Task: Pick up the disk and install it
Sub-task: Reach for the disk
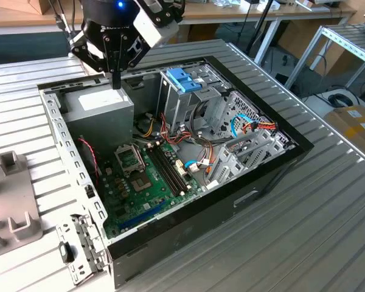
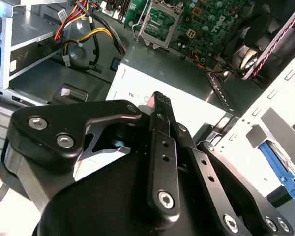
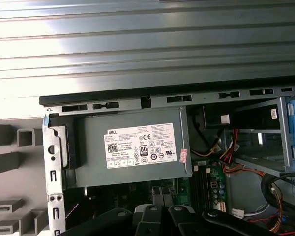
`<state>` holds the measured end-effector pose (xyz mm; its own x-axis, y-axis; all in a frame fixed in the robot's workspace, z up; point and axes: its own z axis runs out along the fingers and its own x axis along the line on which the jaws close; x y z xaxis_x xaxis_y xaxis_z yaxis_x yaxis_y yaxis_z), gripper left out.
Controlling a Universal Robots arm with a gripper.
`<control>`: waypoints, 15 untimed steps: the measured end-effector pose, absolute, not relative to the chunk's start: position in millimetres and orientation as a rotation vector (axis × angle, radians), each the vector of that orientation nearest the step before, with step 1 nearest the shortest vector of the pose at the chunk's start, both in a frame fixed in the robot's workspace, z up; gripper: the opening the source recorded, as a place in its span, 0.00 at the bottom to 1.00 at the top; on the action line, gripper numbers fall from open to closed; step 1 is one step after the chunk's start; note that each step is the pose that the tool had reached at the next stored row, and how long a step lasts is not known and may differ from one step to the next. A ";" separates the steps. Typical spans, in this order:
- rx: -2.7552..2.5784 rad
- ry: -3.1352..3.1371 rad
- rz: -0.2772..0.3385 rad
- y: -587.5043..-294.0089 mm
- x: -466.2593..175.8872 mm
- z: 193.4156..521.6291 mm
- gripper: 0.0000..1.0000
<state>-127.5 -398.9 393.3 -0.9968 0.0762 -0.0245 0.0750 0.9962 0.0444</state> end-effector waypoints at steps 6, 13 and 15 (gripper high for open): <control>0.118 3.112 0.068 -398.9 -129.2 393.3 0.11; 0.118 3.112 0.068 -398.9 -133.0 393.3 0.11; 0.118 3.112 0.068 -398.9 -135.6 393.3 0.11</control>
<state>-135.6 -398.9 393.3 -0.9968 0.0763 -0.0245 0.0751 0.9962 0.0444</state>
